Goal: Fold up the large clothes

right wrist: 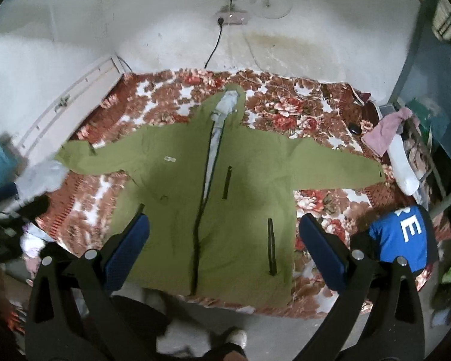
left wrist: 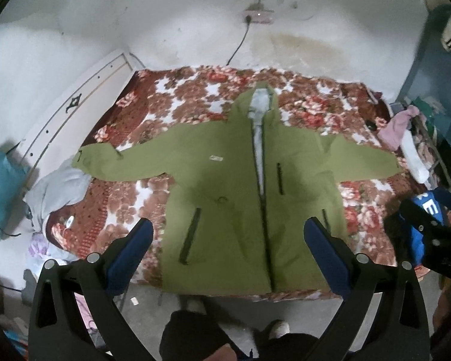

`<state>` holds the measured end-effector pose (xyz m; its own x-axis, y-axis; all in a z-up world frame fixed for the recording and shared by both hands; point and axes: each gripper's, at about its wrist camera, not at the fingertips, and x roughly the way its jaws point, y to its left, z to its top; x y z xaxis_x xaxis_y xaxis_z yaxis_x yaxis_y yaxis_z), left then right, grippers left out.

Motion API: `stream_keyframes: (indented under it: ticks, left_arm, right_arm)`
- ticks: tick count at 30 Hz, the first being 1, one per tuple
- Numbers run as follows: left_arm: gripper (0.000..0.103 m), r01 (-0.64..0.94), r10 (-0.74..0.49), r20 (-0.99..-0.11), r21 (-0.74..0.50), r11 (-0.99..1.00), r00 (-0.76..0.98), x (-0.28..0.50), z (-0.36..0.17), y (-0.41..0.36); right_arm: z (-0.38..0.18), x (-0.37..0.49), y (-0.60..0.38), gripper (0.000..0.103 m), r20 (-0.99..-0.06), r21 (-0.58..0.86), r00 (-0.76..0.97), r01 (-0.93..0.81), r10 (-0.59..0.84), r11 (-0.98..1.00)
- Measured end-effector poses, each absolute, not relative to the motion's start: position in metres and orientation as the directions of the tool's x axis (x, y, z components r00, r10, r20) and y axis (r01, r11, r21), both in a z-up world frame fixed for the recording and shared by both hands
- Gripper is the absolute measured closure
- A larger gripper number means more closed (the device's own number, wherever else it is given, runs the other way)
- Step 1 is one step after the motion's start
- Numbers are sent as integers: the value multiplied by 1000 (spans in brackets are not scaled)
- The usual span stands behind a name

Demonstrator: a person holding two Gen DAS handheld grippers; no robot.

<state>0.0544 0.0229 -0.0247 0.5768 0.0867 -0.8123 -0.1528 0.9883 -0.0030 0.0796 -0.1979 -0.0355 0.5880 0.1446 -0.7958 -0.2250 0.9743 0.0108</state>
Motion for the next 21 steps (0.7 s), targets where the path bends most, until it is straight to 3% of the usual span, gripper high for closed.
stream_keyframes:
  ticks: [14, 21]
  left_arm:
    - [5, -63, -33, -813, -86, 994, 582, 143, -70, 241]
    - [5, -222, -21, -881, -142, 965, 473, 189, -142, 372]
  right_arm:
    - [-81, 168, -18, 5, -837, 20, 543, -94, 68, 995]
    - [-115, 209, 74, 5, -837, -51, 547, -119, 23, 992]
